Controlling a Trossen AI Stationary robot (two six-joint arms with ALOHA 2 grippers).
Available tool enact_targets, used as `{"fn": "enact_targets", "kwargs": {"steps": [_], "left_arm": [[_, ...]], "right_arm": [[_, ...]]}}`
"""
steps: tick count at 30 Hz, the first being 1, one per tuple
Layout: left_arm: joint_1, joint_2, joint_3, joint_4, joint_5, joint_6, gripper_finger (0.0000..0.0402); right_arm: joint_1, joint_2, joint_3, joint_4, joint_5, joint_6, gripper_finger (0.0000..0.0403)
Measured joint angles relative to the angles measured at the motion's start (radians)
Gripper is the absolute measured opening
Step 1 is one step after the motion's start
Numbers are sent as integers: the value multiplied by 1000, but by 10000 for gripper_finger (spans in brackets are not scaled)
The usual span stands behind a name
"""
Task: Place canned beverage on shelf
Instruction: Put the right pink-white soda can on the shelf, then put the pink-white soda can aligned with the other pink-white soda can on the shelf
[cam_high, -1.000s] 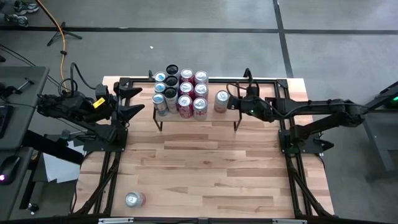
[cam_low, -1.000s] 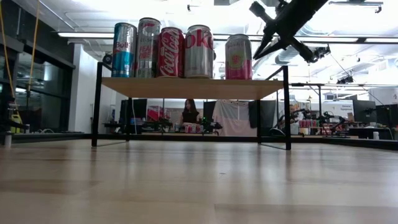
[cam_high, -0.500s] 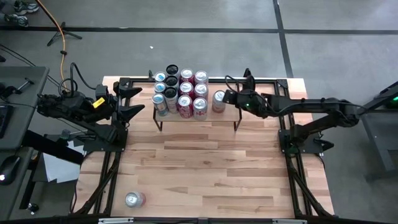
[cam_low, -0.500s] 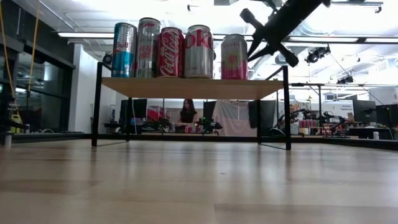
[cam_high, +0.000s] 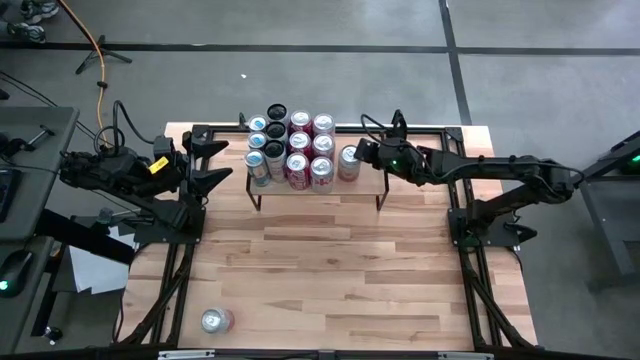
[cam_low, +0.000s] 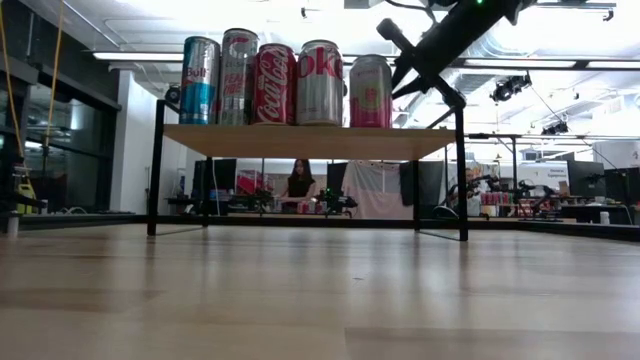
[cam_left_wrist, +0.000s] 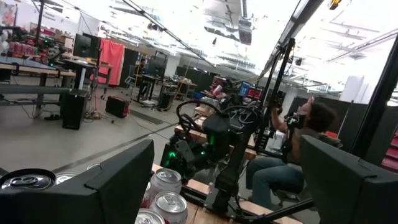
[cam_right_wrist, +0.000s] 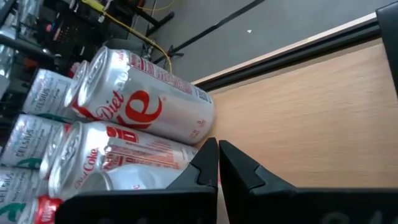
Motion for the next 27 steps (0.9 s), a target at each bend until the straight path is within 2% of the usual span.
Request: {"fn": "enact_targets", "kwargs": {"steps": [12, 18, 22, 27], "left_arm": [[0, 0, 0, 1, -15, -1, 339], [0, 0, 0, 1, -19, -10, 339], [0, 0, 0, -11, -18, -29, 339], [0, 16, -1, -74, 73, -81, 339]], "right_arm": [[35, 27, 0, 107, 34, 40, 0], [37, 25, 0, 66, 42, 19, 0], [37, -50, 0, -18, 52, -76, 0], [58, -200, 0, -149, 57, -261, 0]]}}
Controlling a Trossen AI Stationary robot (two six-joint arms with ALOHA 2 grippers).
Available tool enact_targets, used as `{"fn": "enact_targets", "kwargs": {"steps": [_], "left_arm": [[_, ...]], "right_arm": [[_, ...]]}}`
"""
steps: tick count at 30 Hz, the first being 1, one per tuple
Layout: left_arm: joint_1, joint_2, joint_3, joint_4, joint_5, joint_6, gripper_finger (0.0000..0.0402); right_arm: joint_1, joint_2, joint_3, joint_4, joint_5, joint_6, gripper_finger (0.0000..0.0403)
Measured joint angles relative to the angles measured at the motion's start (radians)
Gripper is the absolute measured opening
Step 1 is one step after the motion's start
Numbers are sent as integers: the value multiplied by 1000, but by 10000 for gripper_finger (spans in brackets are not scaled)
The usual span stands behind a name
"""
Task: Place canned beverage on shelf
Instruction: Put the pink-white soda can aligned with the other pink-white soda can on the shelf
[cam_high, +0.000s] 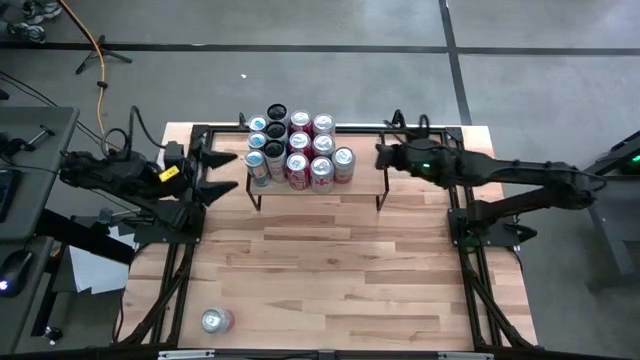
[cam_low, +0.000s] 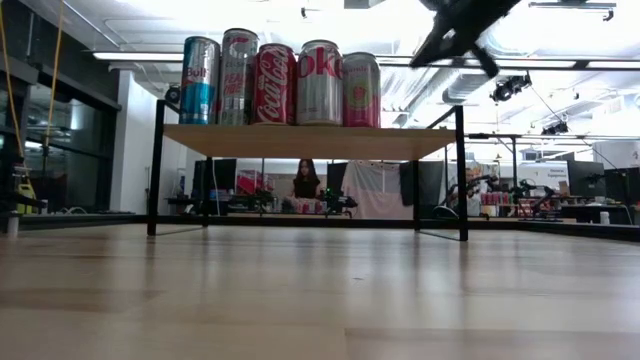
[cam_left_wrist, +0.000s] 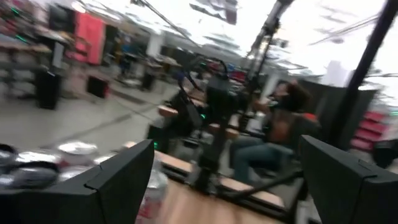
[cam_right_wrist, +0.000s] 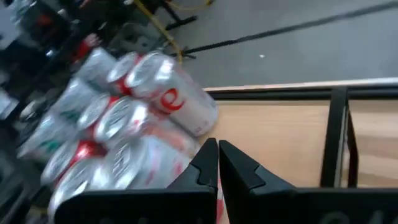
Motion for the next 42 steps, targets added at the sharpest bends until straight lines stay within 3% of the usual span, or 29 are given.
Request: {"fn": "enact_targets", "kwargs": {"steps": [4, 7, 14, 21, 24, 29, 35, 42], "left_arm": [[-6, 79, 9, 48, 99, -68, 337], [-45, 206, 80, -61, 174, -152, 332], [-177, 561, 491, -719, 341, -482, 329], [-383, 817, 809, -1129, 392, -841, 329], [-491, 904, 827, -1268, 395, -988, 329], [-644, 1034, 829, -1322, 393, -1126, 329], [-735, 1168, 829, -1321, 385, -1159, 329], [-754, 1261, 814, -1343, 398, -1123, 329]], "right_arm": [[40, -112, 0, -63, -1, -86, 0], [66, -175, 0, -116, 9, -117, 0], [75, -261, 0, -272, 15, -150, 0], [75, -271, 0, -439, 15, -151, 0], [75, -270, 0, -490, 15, -151, 0], [75, -270, 0, -546, 10, -167, 0], [75, -270, 0, -558, 6, -177, 0], [75, -270, 0, -558, 6, -176, 0]]}}
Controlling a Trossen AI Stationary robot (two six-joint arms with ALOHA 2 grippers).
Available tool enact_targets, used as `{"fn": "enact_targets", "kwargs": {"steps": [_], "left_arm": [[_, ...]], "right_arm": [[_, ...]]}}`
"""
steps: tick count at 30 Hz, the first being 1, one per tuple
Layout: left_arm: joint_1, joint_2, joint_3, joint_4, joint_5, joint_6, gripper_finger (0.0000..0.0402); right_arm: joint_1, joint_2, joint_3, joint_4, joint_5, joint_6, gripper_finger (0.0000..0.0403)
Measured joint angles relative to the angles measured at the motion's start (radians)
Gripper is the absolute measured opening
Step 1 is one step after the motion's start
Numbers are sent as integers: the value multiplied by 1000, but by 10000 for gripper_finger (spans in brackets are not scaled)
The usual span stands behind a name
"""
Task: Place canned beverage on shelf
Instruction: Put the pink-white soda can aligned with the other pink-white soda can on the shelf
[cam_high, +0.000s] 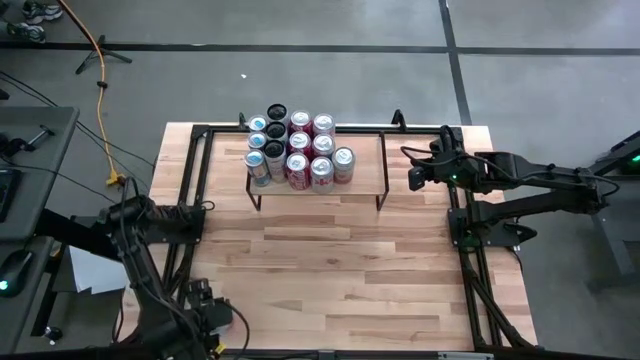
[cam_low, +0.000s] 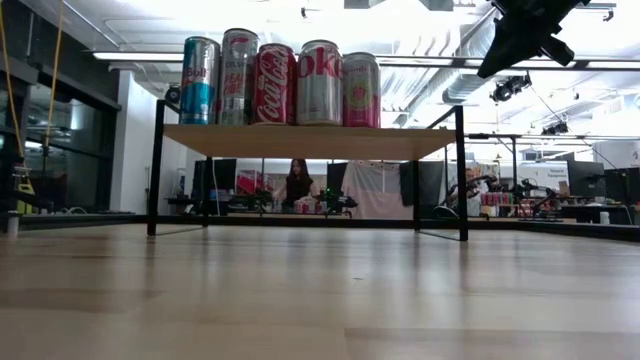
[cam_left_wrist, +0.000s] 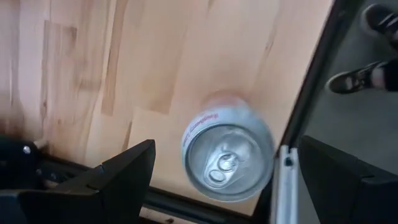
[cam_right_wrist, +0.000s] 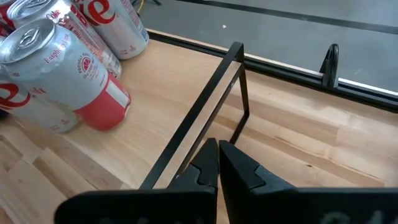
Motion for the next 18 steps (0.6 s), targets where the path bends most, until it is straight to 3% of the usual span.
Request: {"fn": "enact_targets", "kwargs": {"steps": [6, 18], "left_arm": [[-1, -6, -86, 83, 85, -20, 329], [4, -6, -201, 207, 77, -19, 327]], "right_arm": [[0, 0, 0, 0, -3, 5, 0], [0, 0, 0, 0, 0, 10, 0]]}}
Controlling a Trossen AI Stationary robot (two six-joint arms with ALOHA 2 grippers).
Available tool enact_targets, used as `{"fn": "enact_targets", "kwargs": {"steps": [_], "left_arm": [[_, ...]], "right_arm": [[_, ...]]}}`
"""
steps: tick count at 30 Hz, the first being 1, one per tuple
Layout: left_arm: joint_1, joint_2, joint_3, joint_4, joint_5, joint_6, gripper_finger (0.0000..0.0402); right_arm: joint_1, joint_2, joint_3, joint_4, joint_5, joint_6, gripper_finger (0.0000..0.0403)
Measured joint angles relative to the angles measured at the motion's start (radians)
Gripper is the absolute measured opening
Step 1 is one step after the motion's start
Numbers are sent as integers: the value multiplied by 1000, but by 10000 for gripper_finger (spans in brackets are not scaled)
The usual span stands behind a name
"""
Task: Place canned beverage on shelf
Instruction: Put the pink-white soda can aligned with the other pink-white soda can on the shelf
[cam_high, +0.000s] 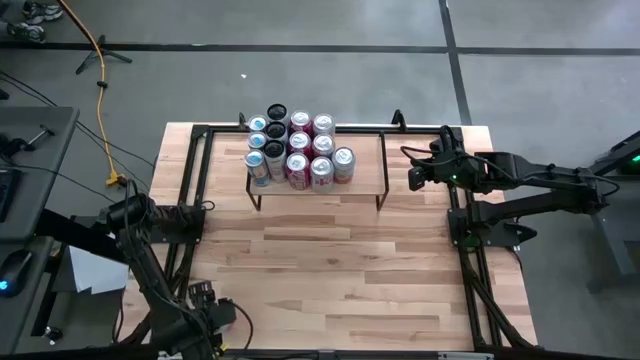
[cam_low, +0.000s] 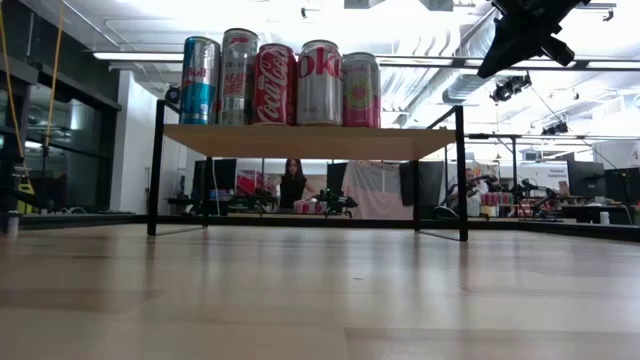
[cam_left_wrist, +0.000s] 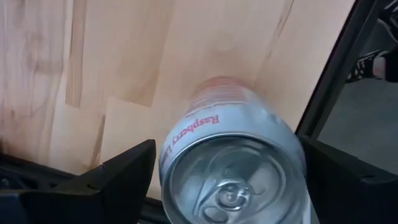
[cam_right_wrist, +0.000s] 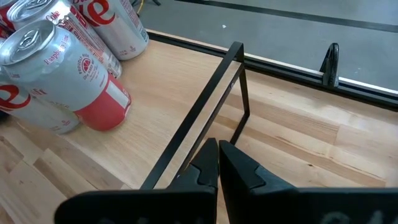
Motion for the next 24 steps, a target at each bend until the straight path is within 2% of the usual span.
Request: {"fn": "enact_targets", "kwargs": {"steps": [3, 5, 8, 9, 11, 14, 18, 21, 24], "left_arm": [[11, 0, -6, 9, 3, 0, 307], [20, 0, -7, 8, 10, 10, 272], [34, -10, -7, 7, 35, 41, 198], [41, -16, -9, 9, 49, 52, 189], [55, -46, -10, 8, 65, 77, 189], [92, -131, -10, 5, 66, 118, 189], [185, -272, -9, 4, 59, 201, 189], [291, -369, -5, 3, 58, 269, 189], [415, -406, 38, -13, 59, 369, 189]], "right_arm": [[0, 0, 0, 0, -1, 0, 0], [0, 0, 0, 0, -7, -3, 0], [0, 0, 0, 2, -24, -15, 0], [-1, 0, 0, 8, -45, -36, 0], [-1, -2, -1, 65, -120, -119, 0], [0, -5, -1, 231, -331, -256, 0], [10, 11, -1, 489, -588, -293, 10], [57, 43, -1, 666, -693, -299, 44], [122, 86, -1, 807, -716, -327, 102]]}}
